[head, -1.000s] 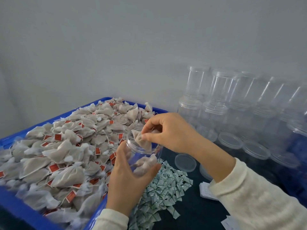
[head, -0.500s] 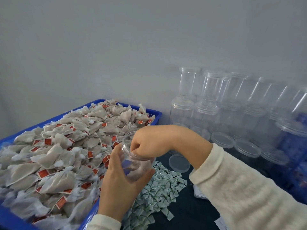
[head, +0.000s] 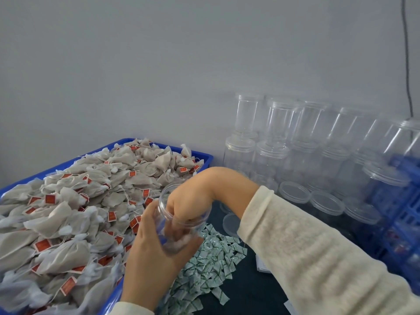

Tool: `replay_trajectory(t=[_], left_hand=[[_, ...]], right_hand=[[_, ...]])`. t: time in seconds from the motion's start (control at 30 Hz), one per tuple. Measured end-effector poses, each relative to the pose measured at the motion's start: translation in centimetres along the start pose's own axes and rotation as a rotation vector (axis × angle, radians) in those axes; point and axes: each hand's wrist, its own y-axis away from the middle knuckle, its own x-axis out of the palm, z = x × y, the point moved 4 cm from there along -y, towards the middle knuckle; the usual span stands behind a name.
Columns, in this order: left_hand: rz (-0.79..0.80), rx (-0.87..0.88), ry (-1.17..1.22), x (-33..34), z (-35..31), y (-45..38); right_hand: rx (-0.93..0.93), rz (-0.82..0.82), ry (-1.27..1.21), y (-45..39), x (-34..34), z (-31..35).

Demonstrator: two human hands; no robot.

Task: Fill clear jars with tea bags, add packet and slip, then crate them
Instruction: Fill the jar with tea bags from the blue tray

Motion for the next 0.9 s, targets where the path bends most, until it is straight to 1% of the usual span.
replay_trajectory(t=[0.13,0.33,0.4,0.53,0.6,0.63,0.7,0.8,0.83,0.9], left_hand=[[0.000,0.041,-0.036,0.2,0.3,0.0],[-0.013,0.056,-0.035,0.2,0.3,0.0],[-0.012,0.046,-0.035,0.3,0.2,0.0],[-0.018,0.016,-0.014,0.1,-0.1,-0.1],[-0.018,0.011,-0.001,0.0,-0.2,-0.1],[-0.015,-0.001,0.018,-0.1,-0.1,-0.1],[-0.009,-0.032,0.063,-0.2,0.0,-0.1],[-0.024,-0.018,0.073,-0.3,-0.1,0.0],[-0.023,-0.008,0.067,-0.3,-0.1,-0.1],[-0.009,0.007,0.075,-0.1,0.1,-0.1]], right_hand=[[0.005,0.042,-0.172,-0.7,0.4,-0.3],[-0.011,-0.004,-0.180,-0.8,0.4,-0.4],[-0.026,-0.032,-0.140,-0.6,0.2,-0.5],[-0.106,-0.043,-0.098,-0.3,-0.1,-0.4],[-0.164,-0.077,-0.116,0.4,-0.7,-0.4],[-0.204,-0.109,-0.179,0.8,-1.2,-0.6],[-0.294,-0.203,-0.424,2.0,-2.6,-1.3],[-0.383,-0.479,-0.824,2.1,-4.8,-3.5],[-0.368,-0.570,-0.912,1.3,-5.3,-4.5],[-0.247,-0.706,-0.964,-1.1,-5.1,-6.2]])
